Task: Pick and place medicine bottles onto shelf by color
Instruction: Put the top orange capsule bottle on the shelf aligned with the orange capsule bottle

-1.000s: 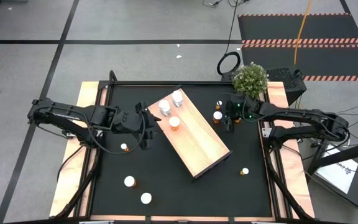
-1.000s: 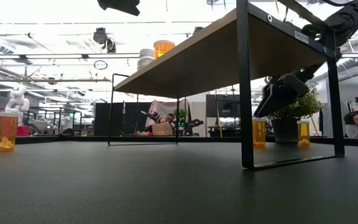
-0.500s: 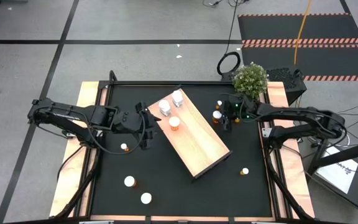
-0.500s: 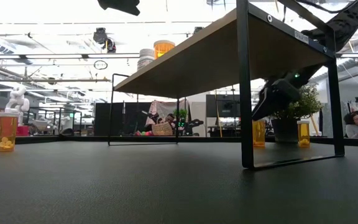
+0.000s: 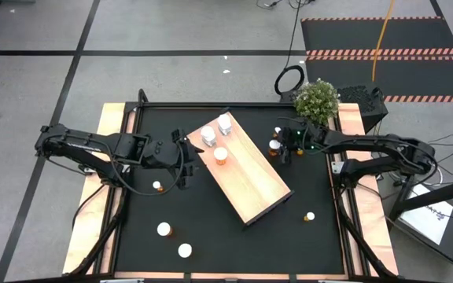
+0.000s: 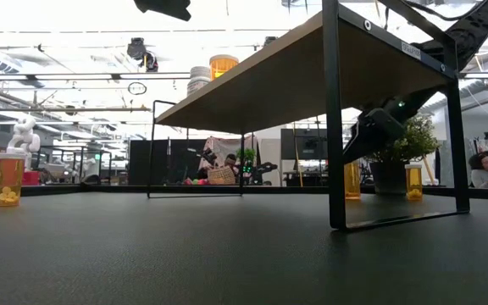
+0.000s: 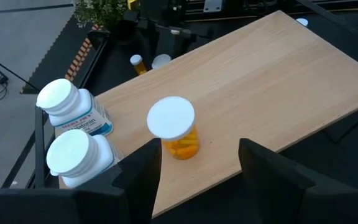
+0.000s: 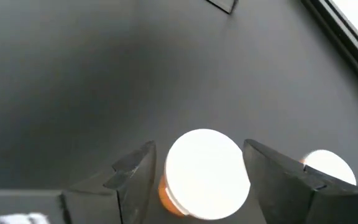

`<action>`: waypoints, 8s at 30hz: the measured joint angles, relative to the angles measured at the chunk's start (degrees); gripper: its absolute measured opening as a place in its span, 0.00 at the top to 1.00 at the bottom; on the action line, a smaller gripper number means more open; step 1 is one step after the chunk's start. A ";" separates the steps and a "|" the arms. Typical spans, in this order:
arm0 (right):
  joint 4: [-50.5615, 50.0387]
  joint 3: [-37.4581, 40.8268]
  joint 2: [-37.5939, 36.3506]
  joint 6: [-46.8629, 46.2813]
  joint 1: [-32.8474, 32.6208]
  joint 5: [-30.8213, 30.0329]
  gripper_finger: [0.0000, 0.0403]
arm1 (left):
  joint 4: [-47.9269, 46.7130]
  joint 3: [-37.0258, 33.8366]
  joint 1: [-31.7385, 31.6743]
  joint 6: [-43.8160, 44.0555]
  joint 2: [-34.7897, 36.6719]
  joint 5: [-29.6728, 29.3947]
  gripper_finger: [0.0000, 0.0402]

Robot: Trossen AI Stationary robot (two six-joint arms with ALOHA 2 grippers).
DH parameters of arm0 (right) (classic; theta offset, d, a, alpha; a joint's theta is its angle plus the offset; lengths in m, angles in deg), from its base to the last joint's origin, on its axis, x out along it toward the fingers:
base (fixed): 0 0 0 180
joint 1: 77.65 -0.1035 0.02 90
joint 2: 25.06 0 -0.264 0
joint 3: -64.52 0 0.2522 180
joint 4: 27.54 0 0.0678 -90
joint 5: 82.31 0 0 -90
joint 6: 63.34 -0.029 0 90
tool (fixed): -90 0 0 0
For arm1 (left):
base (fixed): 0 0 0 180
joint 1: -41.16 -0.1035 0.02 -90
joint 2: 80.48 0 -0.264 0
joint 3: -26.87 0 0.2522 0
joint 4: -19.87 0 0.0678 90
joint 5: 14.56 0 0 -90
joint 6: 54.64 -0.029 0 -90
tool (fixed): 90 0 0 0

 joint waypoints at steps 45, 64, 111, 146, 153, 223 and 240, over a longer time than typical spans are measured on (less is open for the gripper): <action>-0.28 -0.02 -0.17 0.75 0.47 0.21 0.34 | 0.09 0.02 0.02 -0.04 0.00 0.04 0.47; -0.50 -0.02 -0.21 1.31 0.48 -0.29 0.51 | 0.13 0.02 0.00 0.31 0.00 0.04 0.47; 7.32 4.55 -7.50 3.88 -0.17 0.03 0.31 | 1.89 0.02 0.00 1.38 0.00 0.04 0.47; 18.36 4.00 7.44 3.77 3.48 2.83 0.45 | 2.64 0.02 0.00 1.27 0.00 0.07 0.47; 18.31 3.98 7.20 3.38 3.48 2.88 0.50 | 2.64 0.02 0.00 1.27 0.00 0.07 0.47; -51.03 -77.29 15.83 5.25 -10.80 1.68 0.47 | -4.66 0.02 0.85 -0.24 -0.02 0.13 0.47; -48.51 -77.33 19.12 8.70 -11.53 8.15 0.47 | -4.52 0.02 0.85 0.24 -0.02 0.13 0.47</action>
